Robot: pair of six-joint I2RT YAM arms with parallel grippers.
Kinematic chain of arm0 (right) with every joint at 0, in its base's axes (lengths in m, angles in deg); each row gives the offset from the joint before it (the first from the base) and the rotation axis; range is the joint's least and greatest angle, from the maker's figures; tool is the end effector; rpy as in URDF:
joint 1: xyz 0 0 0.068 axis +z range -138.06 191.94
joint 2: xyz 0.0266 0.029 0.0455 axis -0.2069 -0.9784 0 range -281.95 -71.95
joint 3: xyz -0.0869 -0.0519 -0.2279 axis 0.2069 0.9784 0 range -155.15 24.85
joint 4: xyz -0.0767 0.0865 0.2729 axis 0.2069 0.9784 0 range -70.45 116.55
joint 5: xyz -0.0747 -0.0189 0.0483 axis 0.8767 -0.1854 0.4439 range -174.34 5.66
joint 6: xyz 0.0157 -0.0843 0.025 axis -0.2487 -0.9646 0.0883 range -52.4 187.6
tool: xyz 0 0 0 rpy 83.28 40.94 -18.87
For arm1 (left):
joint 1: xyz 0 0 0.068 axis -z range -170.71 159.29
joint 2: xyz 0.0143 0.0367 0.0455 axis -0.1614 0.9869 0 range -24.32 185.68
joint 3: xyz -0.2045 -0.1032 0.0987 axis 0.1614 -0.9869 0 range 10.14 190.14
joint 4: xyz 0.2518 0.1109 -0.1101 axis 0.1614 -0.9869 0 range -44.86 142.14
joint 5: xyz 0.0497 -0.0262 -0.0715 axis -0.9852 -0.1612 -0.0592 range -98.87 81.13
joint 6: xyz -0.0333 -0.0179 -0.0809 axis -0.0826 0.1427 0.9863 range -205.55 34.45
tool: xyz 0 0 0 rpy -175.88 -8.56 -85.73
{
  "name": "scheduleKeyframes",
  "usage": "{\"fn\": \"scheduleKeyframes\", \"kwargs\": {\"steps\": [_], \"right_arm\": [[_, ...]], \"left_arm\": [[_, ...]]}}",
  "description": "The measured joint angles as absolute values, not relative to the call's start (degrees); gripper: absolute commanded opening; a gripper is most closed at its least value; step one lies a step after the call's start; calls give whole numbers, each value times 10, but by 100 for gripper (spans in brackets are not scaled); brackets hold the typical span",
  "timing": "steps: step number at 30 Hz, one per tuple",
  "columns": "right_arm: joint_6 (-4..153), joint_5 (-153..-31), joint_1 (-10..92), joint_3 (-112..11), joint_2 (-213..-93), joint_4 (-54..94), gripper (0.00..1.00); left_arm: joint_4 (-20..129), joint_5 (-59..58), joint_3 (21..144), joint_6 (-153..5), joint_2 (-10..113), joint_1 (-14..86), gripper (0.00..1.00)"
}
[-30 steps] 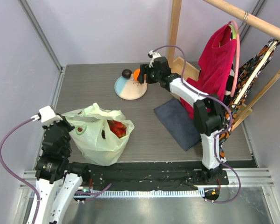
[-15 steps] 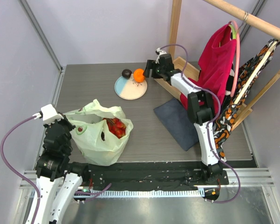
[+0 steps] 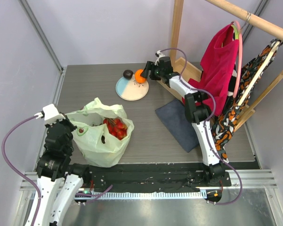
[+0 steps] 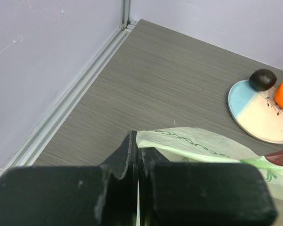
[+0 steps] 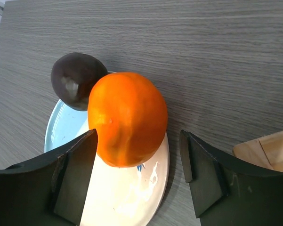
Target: Place the fruits into the plastic bag
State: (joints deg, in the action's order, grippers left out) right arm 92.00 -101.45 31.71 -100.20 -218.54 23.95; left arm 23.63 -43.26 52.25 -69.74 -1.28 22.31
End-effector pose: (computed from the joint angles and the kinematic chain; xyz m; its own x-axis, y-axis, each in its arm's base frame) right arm 0.5938 0.2382 0.1321 -0.6112 0.1999 -0.7658 -0.3511 0.7987 0.4887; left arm 0.1895 0.0023 0.3332 -0.0566 -0.2177 -0.9744 -0.3869 0.9045 -0.1796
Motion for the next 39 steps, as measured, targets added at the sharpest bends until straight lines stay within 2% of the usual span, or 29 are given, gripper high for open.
{"fn": "scheduleKeyframes", "kwargs": {"steps": [12,19,26,33,39], "right_arm": [[952,-1016,317,-1025,-2218,231,75],[973,-1025,317,-1026,-2227,200,69],[999,-1044,317,-1026,-2240,161,49],[1012,-1056,317,-1021,-2241,134,20],[1023,-1068,317,-961,-2222,88,14]], "left_arm": [[236,-421,522,-697,-13,223,0],[236,-420,522,-698,-13,223,0],[236,-417,522,-698,-13,223,0],[236,-415,522,-698,-15,223,0],[237,-413,522,-698,-18,223,0]]}}
